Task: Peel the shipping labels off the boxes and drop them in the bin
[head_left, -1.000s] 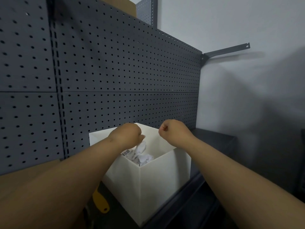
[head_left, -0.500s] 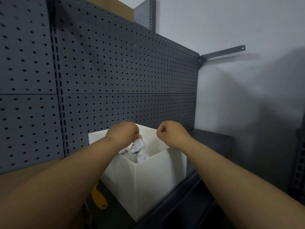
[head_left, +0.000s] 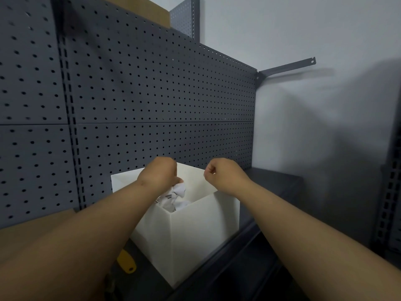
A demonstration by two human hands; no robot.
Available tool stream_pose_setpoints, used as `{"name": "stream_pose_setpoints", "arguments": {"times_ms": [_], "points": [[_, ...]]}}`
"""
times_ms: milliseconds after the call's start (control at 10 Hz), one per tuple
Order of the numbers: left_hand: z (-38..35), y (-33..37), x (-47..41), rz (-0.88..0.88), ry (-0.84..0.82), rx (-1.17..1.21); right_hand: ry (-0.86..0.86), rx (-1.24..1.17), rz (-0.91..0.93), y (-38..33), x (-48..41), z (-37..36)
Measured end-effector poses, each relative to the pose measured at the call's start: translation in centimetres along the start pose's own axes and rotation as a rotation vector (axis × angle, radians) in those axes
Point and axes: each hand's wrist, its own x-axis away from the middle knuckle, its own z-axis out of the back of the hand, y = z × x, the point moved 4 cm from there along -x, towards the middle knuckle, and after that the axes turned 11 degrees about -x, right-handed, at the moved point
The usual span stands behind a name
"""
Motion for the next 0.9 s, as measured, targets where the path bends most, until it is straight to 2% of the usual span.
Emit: {"name": "stream_pose_setpoints", "arguments": {"times_ms": [100, 300, 400, 700, 800, 900], "points": [[0.2, 0.1, 0.0, 0.032, -0.029, 0.022, -0.001, 0.012, -0.005, 0.2, -0.1, -0.1], [-0.3, 0.3, 0.1, -0.041, -0.093, 0.069, -0.002, 0.010, -0.005, 0.4, -0.4, -0.3], [-0.9, 0.1, 0.2, -0.071, -0.059, 0.078, -0.005, 0.010, -0.009, 0.4, -0.4, -0.4], [0.0, -0.8, 0.8, -0.073, 0.055, -0.139, -0.008, 0.004, 0.012, -0.2, -0.7, -0.8], [0.6, -1.3, 1.7, -0.067, 0.153, -0.231, 0.009, -0.017, 0.045, -0.6, -0.7, -1.0], [1.1, -2.1, 2.6, -0.005, 0.229, -0.201, 0.049, -0.064, 0.077, -1.4, -0.4, -0.7]]}}
